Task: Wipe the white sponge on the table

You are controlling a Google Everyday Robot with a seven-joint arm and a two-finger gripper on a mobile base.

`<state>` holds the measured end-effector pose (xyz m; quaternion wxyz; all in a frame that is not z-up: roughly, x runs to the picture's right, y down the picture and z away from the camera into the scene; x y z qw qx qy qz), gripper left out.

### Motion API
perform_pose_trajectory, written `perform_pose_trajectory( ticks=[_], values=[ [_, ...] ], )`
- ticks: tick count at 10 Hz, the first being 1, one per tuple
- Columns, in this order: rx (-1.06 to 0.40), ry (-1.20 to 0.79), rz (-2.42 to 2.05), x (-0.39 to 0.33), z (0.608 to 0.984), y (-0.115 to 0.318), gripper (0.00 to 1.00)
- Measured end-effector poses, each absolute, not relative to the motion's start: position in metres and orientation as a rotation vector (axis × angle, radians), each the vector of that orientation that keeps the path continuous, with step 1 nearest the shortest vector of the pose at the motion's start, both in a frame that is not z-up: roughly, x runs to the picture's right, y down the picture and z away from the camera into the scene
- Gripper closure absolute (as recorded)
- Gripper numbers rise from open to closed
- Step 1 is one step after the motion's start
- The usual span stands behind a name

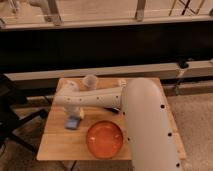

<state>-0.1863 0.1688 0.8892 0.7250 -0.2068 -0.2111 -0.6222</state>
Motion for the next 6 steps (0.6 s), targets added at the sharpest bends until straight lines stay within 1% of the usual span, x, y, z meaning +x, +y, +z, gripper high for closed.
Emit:
perform_pose_trajectory(
  ticks=[3,6],
  values=[
    [-0.454,-0.467,-1.377,-0.188,0.889,0.167,1.00],
    [-0.429,-0.481,-1.448,-0.219,0.889,0.162,1.00]
  ],
)
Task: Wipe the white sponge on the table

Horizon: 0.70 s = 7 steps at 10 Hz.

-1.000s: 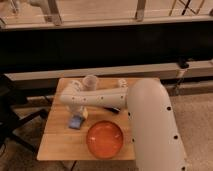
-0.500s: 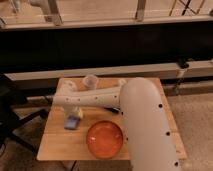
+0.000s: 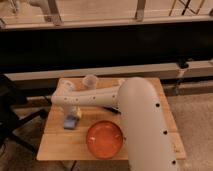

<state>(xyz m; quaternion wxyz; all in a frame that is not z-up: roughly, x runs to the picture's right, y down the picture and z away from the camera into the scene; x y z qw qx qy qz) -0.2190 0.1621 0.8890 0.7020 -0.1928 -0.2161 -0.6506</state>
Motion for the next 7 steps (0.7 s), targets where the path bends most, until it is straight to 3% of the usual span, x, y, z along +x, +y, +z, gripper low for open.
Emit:
perform_pose_trajectory(
  ticks=[7],
  values=[
    [-0.410,-0.466,-1.495,-0.228,0.891,0.147,1.00]
  ],
)
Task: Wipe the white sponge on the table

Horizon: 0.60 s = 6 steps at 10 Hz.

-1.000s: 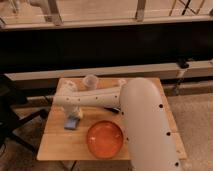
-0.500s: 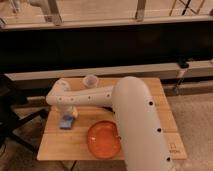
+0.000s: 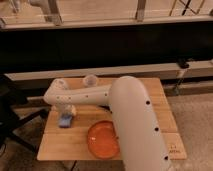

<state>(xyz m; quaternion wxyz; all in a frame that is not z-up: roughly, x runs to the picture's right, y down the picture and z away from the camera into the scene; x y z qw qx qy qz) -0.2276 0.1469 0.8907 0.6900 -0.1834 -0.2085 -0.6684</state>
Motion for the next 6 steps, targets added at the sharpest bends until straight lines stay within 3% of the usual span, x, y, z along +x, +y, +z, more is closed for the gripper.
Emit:
perform_pose_trajectory(
  ticks=[6],
  values=[
    [-0.399,-0.410,-1.528,-0.2379,0.8999,0.1451,1.00]
  ],
)
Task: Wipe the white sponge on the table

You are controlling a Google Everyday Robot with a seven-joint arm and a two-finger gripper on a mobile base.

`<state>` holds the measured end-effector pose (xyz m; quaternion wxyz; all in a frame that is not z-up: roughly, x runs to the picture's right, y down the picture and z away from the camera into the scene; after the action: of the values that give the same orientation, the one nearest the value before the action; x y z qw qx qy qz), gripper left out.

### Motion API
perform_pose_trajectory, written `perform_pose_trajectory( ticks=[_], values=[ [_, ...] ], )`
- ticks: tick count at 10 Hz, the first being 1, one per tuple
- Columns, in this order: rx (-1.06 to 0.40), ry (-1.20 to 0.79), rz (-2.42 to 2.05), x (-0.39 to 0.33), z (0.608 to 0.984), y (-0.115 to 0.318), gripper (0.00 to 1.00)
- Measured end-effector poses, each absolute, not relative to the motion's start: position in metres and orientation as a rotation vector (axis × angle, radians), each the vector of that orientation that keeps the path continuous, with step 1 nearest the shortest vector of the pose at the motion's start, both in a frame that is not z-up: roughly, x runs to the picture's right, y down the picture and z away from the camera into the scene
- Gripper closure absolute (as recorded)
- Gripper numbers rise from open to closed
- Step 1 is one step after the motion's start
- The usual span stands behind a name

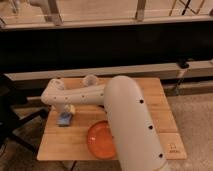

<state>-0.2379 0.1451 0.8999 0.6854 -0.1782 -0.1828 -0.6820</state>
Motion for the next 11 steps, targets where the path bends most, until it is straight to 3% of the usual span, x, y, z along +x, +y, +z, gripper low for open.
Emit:
perform_pose_trajectory(
  ticks=[11],
  values=[
    [-0.328,-0.391,-1.555,-0.266,0.907,0.132,1.00]
  ],
)
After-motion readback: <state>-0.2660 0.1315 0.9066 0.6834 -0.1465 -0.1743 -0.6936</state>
